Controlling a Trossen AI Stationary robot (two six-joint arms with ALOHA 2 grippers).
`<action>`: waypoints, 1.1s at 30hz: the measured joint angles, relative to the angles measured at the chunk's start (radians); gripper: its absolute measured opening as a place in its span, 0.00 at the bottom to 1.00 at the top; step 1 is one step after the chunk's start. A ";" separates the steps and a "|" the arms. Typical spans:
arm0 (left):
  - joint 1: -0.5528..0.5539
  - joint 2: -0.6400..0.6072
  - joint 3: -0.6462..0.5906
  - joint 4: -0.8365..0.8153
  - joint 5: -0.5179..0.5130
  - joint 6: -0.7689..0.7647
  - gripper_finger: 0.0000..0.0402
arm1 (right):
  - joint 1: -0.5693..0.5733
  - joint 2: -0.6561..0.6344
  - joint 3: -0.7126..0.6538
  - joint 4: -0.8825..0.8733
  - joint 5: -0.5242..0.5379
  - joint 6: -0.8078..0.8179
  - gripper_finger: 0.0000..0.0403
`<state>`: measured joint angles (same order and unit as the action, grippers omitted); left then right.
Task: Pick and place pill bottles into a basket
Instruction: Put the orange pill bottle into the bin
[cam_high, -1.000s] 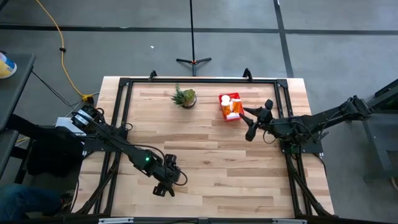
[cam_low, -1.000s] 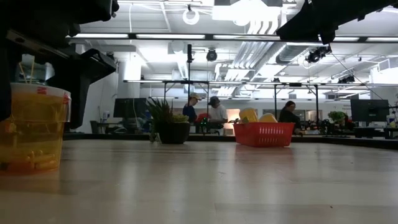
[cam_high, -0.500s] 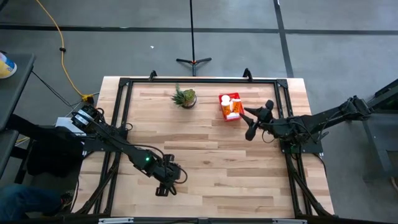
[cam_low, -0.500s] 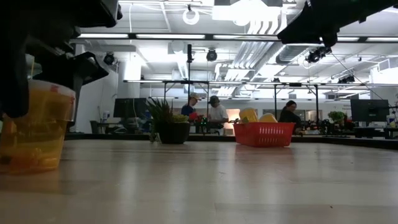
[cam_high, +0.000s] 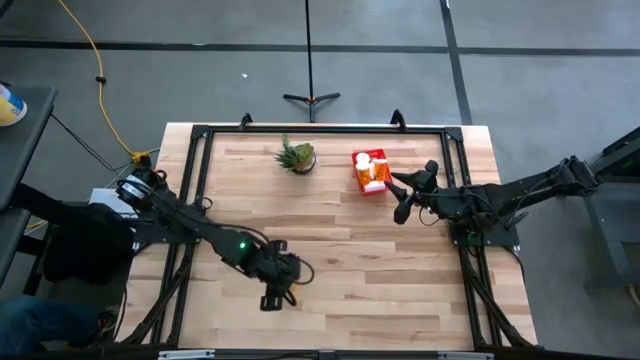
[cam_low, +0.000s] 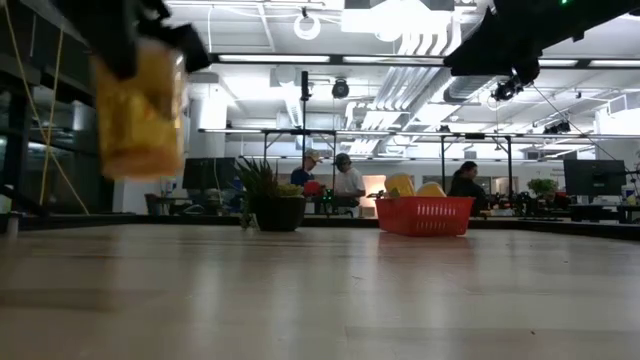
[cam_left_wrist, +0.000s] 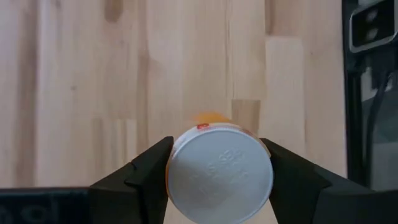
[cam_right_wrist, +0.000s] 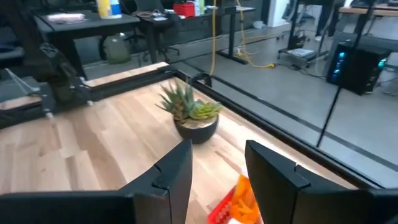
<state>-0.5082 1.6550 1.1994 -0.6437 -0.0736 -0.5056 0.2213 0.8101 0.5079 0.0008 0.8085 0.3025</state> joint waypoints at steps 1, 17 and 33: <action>0.010 0.000 0.022 -0.023 0.002 -0.001 0.62 | -0.004 0.000 0.000 -0.005 0.004 -0.005 0.35; 0.133 0.000 0.390 -0.166 0.036 0.002 0.63 | -0.084 -0.110 0.003 0.019 0.051 -0.041 0.35; 0.261 0.000 0.451 -0.092 0.034 0.062 0.63 | -0.105 -0.137 0.003 -0.063 0.073 -0.033 0.35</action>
<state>-0.2470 1.6547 1.6508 -0.7358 -0.0395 -0.4435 0.1160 0.6731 0.5110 -0.0621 0.8813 0.2690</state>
